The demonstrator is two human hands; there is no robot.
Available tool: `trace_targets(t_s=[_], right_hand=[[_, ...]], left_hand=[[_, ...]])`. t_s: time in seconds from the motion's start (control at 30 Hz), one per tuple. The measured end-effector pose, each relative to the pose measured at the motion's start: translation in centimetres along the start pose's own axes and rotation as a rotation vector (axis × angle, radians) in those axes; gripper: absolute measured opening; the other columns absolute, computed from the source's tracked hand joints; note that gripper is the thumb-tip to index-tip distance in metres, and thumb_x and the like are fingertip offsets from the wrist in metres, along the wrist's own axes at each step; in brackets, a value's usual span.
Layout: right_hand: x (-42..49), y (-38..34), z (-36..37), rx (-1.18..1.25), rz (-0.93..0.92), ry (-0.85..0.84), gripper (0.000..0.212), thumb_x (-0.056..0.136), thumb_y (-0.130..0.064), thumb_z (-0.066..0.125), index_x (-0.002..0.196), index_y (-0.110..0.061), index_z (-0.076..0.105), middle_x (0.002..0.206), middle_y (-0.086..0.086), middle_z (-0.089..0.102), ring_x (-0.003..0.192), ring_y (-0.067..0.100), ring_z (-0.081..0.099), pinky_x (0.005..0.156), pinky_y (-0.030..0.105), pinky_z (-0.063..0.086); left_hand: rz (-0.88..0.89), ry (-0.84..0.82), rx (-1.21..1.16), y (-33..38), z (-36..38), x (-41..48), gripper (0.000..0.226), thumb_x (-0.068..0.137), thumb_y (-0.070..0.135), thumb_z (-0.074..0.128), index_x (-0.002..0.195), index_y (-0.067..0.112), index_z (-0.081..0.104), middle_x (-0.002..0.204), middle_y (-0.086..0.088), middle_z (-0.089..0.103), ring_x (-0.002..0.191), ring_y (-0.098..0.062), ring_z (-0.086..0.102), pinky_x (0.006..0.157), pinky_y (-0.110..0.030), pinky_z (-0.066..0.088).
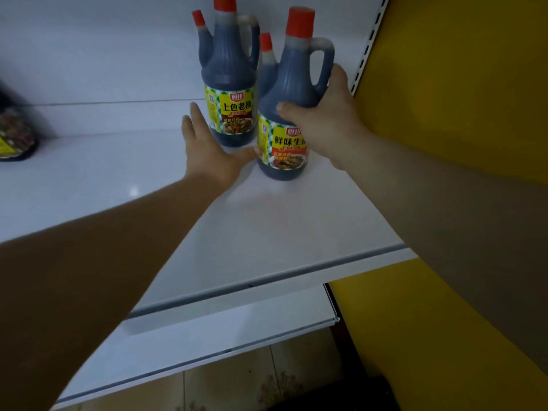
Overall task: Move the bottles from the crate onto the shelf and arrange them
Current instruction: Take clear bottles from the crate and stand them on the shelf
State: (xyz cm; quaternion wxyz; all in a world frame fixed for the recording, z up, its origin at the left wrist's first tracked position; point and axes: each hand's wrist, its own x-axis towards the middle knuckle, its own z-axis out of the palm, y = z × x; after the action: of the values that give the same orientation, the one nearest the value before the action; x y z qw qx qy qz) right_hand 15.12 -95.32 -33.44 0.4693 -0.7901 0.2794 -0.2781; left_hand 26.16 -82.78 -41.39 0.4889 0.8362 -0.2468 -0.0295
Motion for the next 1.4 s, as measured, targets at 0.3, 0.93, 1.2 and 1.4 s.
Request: trace_targets(t_s=[0.3, 0.93, 1.2, 1.4], right_hand=[[5.1, 1.1, 1.3, -0.005, 0.008, 0.026, 0.085, 0.083, -0.020, 0.069, 0.148, -0.015, 0.014, 0.128, 0.003, 0.054, 0.109, 0.019, 0.057, 0.094, 0.040, 0.050], [9.9, 1.9, 3.2, 0.055, 0.065, -0.020, 0.088, 0.087, -0.025, 0.065, 0.152, -0.014, 0.007, 0.142, 0.008, 0.046, 0.123, 0.023, 0.051, 0.104, 0.041, 0.043], [1.4, 2.3, 0.3, -0.159, 0.133, -0.044, 0.084, 0.092, -0.045, 0.057, 0.153, -0.015, 0.007, 0.159, 0.002, 0.020, 0.141, 0.014, 0.026, 0.099, 0.017, 0.025], [-8.3, 2.4, -5.2, -0.346, 0.267, 0.021, 0.077, 0.092, -0.050, 0.052, 0.153, -0.020, 0.016, 0.160, -0.002, 0.016, 0.146, 0.017, 0.017, 0.113, 0.026, 0.019]], left_hand=[[-0.006, -0.036, -0.163, -1.0, 2.4, 3.8, 0.127, 0.043, 0.055, 0.083, 0.145, 0.032, 0.010, 0.138, 0.000, 0.043, 0.125, -0.017, 0.049, 0.100, -0.044, 0.047], [0.023, -0.036, -0.066, -0.3, 2.6, 3.4, 0.127, 0.064, 0.033, 0.085, 0.149, 0.031, -0.009, 0.155, -0.003, 0.016, 0.138, -0.019, 0.033, 0.111, -0.037, 0.033], [0.047, -0.219, -0.060, 1.7, 0.3, 0.2, 0.110, 0.068, 0.038, 0.079, 0.151, 0.027, 0.007, 0.154, -0.001, 0.021, 0.139, -0.017, 0.029, 0.111, -0.036, 0.032], [0.254, -0.708, 0.107, 6.9, -1.0, -5.8, 0.093, 0.083, 0.036, 0.068, 0.151, 0.020, 0.007, 0.154, 0.011, 0.016, 0.135, 0.002, 0.021, 0.101, -0.004, 0.012]])
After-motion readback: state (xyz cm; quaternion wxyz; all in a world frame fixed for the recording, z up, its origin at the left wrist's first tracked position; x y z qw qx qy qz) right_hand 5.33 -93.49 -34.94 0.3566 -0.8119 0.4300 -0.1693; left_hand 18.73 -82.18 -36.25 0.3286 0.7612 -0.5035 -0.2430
